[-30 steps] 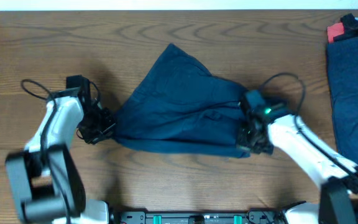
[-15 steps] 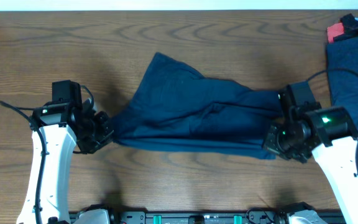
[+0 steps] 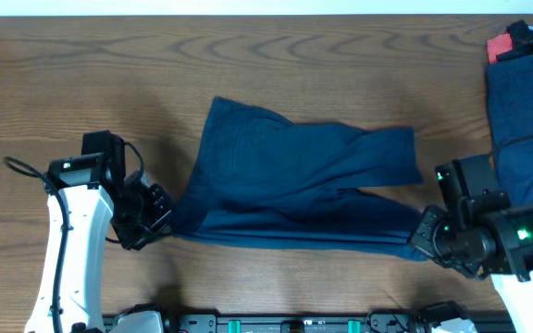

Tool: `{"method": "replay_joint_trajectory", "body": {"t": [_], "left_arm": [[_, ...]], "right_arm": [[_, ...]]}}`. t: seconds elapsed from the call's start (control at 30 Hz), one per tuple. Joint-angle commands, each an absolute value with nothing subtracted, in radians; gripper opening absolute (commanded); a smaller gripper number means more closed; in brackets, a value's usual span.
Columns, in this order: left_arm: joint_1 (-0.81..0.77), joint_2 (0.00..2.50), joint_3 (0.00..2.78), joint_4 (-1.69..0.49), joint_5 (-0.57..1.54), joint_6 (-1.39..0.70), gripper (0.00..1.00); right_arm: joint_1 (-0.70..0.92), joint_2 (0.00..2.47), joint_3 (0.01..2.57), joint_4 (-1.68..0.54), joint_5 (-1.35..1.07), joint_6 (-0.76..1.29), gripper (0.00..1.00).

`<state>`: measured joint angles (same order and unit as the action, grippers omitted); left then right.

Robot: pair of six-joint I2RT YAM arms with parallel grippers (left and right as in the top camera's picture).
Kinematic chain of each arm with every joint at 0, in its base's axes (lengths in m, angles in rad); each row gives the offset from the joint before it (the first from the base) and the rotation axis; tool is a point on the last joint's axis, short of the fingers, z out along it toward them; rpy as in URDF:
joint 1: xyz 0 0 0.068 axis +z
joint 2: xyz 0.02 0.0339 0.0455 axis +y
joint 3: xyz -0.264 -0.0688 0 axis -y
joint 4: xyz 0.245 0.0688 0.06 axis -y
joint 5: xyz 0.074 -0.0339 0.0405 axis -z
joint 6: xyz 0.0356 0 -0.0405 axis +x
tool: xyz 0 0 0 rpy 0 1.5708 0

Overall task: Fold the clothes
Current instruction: 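Pull the jeans taut between both grippers, right gripper moving right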

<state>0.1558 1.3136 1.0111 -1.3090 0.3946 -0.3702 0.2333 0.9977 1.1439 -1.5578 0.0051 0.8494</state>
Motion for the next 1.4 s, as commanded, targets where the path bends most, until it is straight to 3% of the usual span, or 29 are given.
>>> {"method": "replay_joint_trajectory", "body": {"t": [0.0, 0.47, 0.67, 1.37], "left_arm": [[0.173, 1.278, 1.018, -1.312, 0.269, -0.367, 0.06], [0.173, 0.88, 1.018, -1.163, 0.289, -0.368, 0.06], [0.173, 0.78, 1.018, -1.024, 0.287, -0.368, 0.06], [0.173, 1.168, 1.018, -0.698, 0.287, -0.368, 0.06]], "right_arm": [[0.209, 0.97, 1.142, -1.56, 0.231, 0.905, 0.01], [0.21, 0.96, 1.161, -1.369, 0.299, 0.9, 0.01], [0.21, 0.96, 1.185, -1.231, 0.303, 0.761, 0.02], [0.21, 1.215, 1.184, -0.964, 0.279, 0.761, 0.01]]}}
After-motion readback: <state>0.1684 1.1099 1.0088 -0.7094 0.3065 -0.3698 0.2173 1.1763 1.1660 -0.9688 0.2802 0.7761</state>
